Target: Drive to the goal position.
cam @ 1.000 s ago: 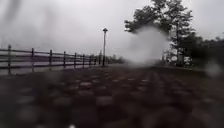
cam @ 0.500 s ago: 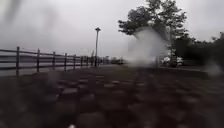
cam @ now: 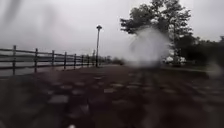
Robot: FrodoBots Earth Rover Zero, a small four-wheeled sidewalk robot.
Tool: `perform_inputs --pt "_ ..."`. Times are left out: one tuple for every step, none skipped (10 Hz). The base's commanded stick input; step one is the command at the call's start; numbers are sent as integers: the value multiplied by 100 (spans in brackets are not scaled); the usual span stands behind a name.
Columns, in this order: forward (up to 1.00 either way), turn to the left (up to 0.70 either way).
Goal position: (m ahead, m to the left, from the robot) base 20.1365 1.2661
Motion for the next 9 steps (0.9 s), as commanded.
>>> perform_inputs --pt "100 0" --pt "100 0" --pt "100 0" --pt "100 0" --pt "100 0" --pt "100 0" --pt "100 11" --pt "100 30" --pt "100 36"
